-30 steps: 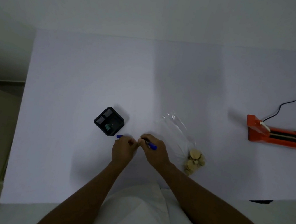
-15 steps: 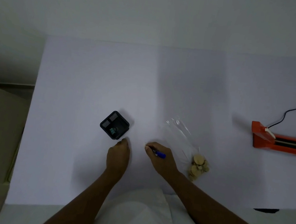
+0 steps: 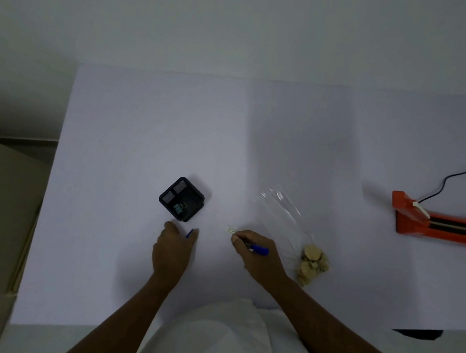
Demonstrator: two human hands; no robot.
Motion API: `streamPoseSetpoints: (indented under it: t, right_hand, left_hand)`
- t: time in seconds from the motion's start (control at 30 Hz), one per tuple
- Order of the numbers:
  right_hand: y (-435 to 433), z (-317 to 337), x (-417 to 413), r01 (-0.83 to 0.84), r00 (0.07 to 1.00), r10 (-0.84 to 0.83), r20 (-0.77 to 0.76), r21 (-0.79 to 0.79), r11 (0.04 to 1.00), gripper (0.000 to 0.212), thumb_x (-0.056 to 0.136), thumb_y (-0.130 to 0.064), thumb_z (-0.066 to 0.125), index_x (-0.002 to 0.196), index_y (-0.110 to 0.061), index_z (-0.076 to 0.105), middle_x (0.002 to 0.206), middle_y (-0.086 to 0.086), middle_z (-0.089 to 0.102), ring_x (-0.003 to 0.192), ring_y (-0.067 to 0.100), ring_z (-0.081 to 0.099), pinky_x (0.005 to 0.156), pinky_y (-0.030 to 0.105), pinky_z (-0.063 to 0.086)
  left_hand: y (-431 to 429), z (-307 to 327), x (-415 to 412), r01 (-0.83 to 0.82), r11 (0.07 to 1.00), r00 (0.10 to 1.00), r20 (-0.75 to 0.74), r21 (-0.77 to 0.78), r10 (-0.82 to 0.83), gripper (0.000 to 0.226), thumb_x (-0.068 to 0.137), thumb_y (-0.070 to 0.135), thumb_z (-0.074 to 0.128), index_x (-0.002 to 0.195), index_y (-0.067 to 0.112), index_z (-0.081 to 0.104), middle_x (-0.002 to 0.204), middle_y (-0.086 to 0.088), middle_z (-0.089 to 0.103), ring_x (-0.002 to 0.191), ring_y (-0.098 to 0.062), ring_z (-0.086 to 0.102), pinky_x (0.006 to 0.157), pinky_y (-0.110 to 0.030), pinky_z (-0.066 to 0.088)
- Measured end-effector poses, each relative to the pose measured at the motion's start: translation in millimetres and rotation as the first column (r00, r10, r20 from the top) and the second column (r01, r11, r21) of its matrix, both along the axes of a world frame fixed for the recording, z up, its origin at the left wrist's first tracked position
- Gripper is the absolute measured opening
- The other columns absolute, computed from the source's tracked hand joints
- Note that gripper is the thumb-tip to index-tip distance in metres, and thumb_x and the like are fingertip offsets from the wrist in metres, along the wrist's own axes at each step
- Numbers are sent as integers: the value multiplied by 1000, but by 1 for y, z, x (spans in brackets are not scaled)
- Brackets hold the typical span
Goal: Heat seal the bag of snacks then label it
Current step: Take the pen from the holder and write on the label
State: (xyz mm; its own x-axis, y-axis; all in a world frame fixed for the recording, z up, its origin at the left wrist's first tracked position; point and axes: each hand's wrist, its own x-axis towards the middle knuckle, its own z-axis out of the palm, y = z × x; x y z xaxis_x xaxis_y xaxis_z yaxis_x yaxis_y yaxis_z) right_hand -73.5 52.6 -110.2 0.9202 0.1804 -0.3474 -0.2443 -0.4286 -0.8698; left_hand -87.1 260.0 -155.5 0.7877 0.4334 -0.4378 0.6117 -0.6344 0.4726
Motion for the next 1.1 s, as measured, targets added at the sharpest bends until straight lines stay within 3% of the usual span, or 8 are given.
streamPoseSetpoints:
  t: [0.17, 0.3, 0.37, 0.43, 0.53, 0.77, 0.9, 1.1]
  right_hand:
    - [8, 11, 1, -54, 999, 54, -4, 15, 998, 24, 97, -24, 58, 83, -5, 65, 66, 9, 60, 55, 14, 54, 52, 18, 47]
    - [8, 18, 3, 12, 997, -8, -83, 46, 999, 33, 96, -33, 58, 89, -2, 67, 80, 21, 66, 73, 32, 65, 56, 31, 53]
    - [7, 20, 6, 84, 988, -73, -133, 80, 993, 36, 96, -31, 58, 91, 4, 68, 84, 23, 68, 74, 30, 66, 52, 21, 52]
    - [7, 21, 10, 135, 969, -113, -221, 89, 987, 35, 93, -36, 61, 86, -3, 73, 80, 11, 72, 66, 17, 66, 51, 16, 50]
    - [7, 17, 12, 172, 920, -132, -369, 77, 982, 41, 78, -63, 60, 77, -24, 73, 78, -3, 74, 65, 11, 67, 53, 29, 55]
    - [3, 32, 7, 245, 919, -213, -332, 57, 968, 35, 98, -41, 46, 93, -19, 73, 79, 1, 73, 61, 12, 63, 41, 11, 46]
    - [-1, 33, 11, 298, 901, -262, -345, 54, 953, 39, 98, -43, 46, 90, -16, 73, 80, 7, 74, 60, 14, 64, 41, 12, 46]
    - [-2, 36, 14, 318, 895, -278, -350, 62, 946, 48, 99, -46, 44, 85, -10, 74, 67, 1, 70, 48, 2, 60, 40, 9, 43]
  left_hand:
    - [-1, -2, 1, 129, 991, 986, 109, -14, -127, 18, 92, 23, 62, 98, 5, 63, 92, -11, 63, 82, -28, 62, 71, -30, 45]
    - [-8, -3, 0, 226, 973, 965, 144, -36, -219, 19, 94, 15, 60, 106, 4, 68, 100, -14, 68, 89, -27, 63, 78, -26, 44]
    - [-12, -1, -3, 312, 950, 934, 188, -17, -304, 17, 94, 14, 59, 104, 4, 70, 98, -14, 68, 86, -26, 64, 77, -24, 44]
    - [-16, -1, -6, 372, 928, 906, 215, 7, -365, 15, 95, 13, 58, 100, 4, 70, 96, -13, 68, 84, -25, 64, 78, -28, 49]
    - [-21, 1, -11, 390, 920, 905, 196, -25, -378, 14, 96, 10, 55, 99, 3, 67, 97, -15, 68, 83, -23, 62, 83, -35, 54]
    - [-33, 19, -11, 402, 912, 897, 236, -79, -375, 36, 96, 22, 56, 129, 9, 51, 103, -8, 66, 92, -20, 62, 81, -27, 50]
    - [-38, 33, -5, 435, 882, 870, 338, -180, -360, 8, 97, 23, 54, 103, 24, 50, 91, 4, 56, 83, -14, 53, 71, -27, 48]
    - [-45, 45, -1, 494, 830, 835, 407, -260, -370, 11, 97, 15, 52, 92, 24, 49, 89, 6, 52, 83, -13, 53, 72, -24, 47]
